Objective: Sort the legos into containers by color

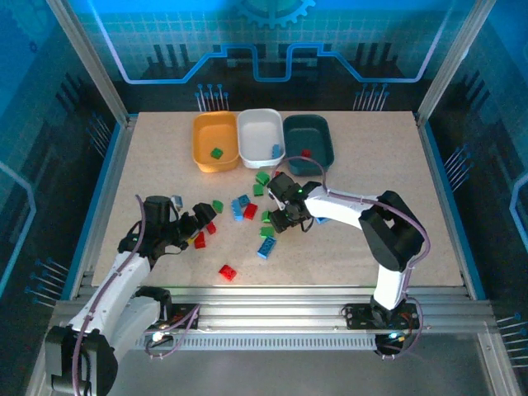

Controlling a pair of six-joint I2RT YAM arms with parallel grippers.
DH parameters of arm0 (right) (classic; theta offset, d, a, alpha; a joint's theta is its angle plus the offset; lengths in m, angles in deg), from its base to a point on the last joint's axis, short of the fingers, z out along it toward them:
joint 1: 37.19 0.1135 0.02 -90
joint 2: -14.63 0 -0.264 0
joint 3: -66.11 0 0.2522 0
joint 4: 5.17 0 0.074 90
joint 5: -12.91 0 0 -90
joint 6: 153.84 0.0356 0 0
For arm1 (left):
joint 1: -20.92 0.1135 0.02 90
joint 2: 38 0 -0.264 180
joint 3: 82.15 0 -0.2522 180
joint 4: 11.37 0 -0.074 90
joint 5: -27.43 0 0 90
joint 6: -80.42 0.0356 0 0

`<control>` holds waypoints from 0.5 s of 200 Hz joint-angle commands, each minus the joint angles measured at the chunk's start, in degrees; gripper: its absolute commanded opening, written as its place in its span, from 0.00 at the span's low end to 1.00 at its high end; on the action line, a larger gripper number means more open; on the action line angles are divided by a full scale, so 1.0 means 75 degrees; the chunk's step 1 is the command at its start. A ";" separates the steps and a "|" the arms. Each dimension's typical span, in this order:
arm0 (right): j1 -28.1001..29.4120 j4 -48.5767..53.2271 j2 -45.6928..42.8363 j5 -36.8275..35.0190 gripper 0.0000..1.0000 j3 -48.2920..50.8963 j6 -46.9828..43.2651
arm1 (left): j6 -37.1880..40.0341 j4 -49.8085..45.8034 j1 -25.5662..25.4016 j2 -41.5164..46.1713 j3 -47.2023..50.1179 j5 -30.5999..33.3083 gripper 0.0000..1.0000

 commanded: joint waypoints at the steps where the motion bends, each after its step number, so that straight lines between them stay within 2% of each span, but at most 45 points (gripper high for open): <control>1: -0.0128 -0.0109 -0.0050 0.0583 0.66 0.0246 -0.0326 | 0.0088 -0.0139 -0.0058 0.0045 -0.0038 -0.0165 0.99; 17: -0.0213 -0.0276 -0.0219 0.1216 0.66 0.0343 -0.0339 | 0.0106 -0.0124 -0.0057 0.0038 -0.0035 -0.0147 0.99; 36: -0.0240 -0.0362 -0.0122 0.1369 0.65 0.0281 -0.0301 | 0.0047 -0.0013 -0.0058 -0.0029 -0.0003 -0.0172 0.99; 50: -0.0193 -0.0423 -0.0301 0.0724 0.64 0.0357 -0.0211 | 0.0035 0.0003 -0.0061 -0.0076 -0.0026 -0.0220 0.99; 77: -0.0527 -0.0562 -0.1033 0.0291 0.65 0.0399 -0.0023 | 0.0129 -0.0129 -0.0061 -0.0012 -0.0040 -0.0200 0.99; 100: -0.0580 -0.0306 -0.0694 -0.0071 0.65 -0.0233 -0.0222 | 0.0043 0.0030 -0.0061 -0.0061 0.0030 -0.0227 0.99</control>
